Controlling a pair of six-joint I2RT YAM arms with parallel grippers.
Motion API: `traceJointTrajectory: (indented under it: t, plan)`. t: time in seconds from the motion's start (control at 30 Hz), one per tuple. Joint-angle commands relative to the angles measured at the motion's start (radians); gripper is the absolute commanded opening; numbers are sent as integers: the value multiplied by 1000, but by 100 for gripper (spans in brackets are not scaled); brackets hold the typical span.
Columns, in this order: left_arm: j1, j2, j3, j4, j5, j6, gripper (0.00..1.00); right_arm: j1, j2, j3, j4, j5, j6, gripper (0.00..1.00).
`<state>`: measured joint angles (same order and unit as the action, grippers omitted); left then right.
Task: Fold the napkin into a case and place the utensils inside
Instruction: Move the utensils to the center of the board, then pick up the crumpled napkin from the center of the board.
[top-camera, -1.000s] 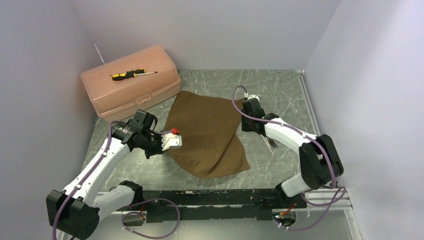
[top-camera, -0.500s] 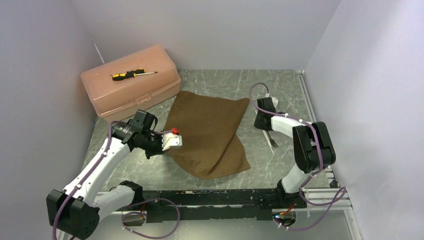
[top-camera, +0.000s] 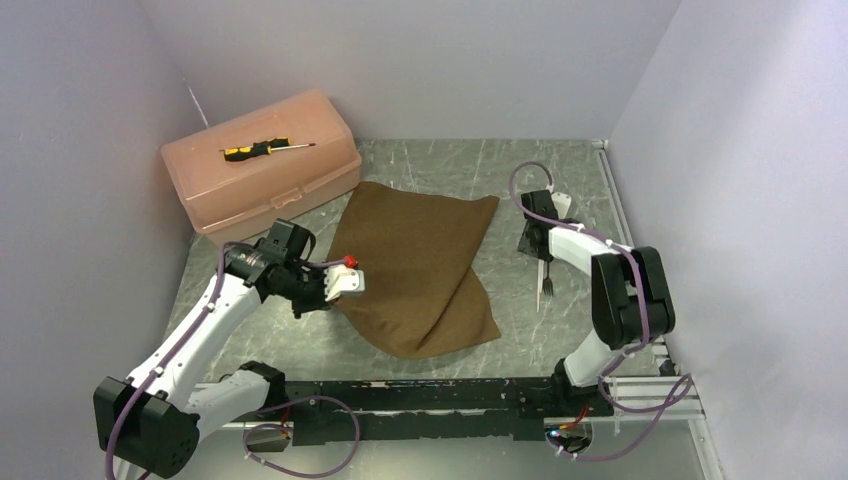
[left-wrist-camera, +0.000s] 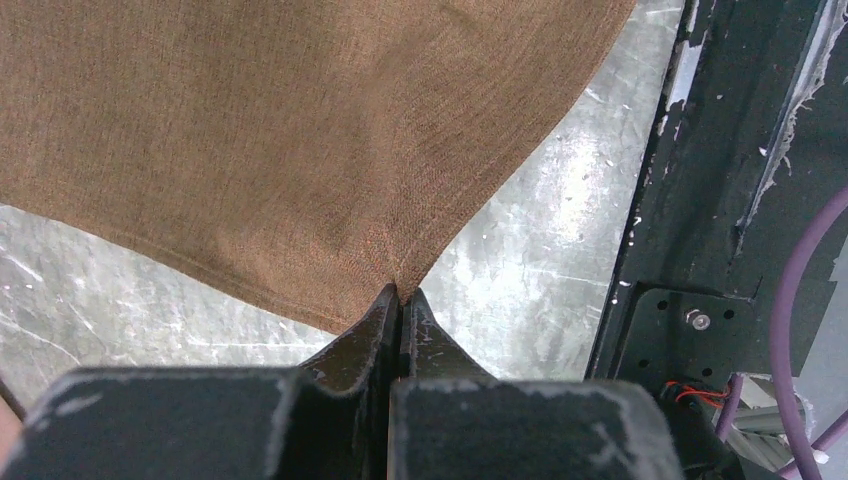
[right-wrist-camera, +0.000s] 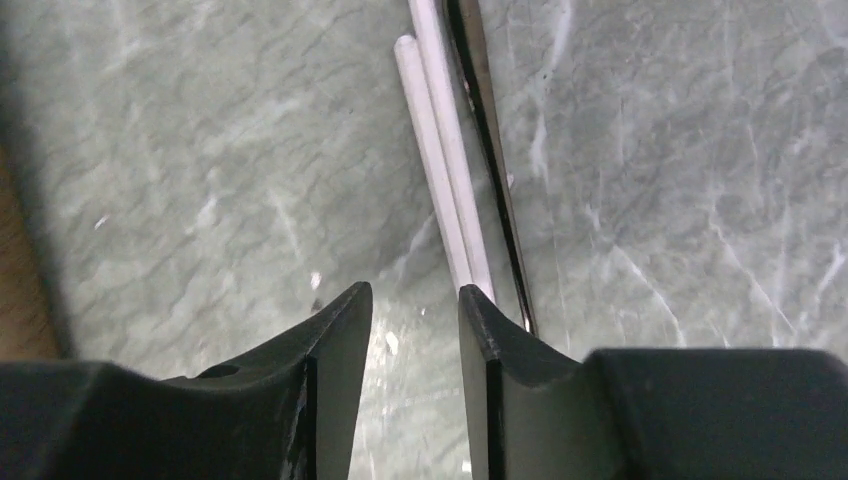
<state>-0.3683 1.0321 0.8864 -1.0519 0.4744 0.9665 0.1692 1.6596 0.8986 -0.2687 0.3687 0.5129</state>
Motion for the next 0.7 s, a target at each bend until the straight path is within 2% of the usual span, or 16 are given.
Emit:
traceJointTrajectory:
  t: [0.0,0.1,0.13,0.17,0.2,0.3,0.33,0.37,0.4,0.53,0.67]
  plan:
    - [-4,6,11,-4,49,-12,3,87,-147,14,-83,9,-19,46]
    - [-4,6,19,-12,45,-13,3,254,-228,-35,-136,-27,7,54]
    - [-4,6,23,-15,47,-12,3,307,-251,-52,-157,-47,26,57]
    - [-4,6,26,-19,47,-10,3,351,-276,-74,-178,-69,40,65]
    - [-5,7,27,-22,46,-8,3,393,-308,-99,-193,-88,55,68]
    - [-4,6,27,-21,41,-7,3,483,-442,-197,-224,-158,92,73]
    - [-4,6,26,-19,38,-10,3,512,-477,-219,-241,-163,105,77]
    - [-4,6,25,-18,39,-13,3,541,-504,-233,-262,-162,120,85]
    - [-4,6,25,-18,40,-16,3,563,-524,-244,-290,-159,139,87]
    - [-5,8,31,-23,42,-24,3,589,-500,-282,-311,-188,193,87]
    - [-5,4,39,-30,24,-23,3,589,-426,-302,-253,-221,209,78]
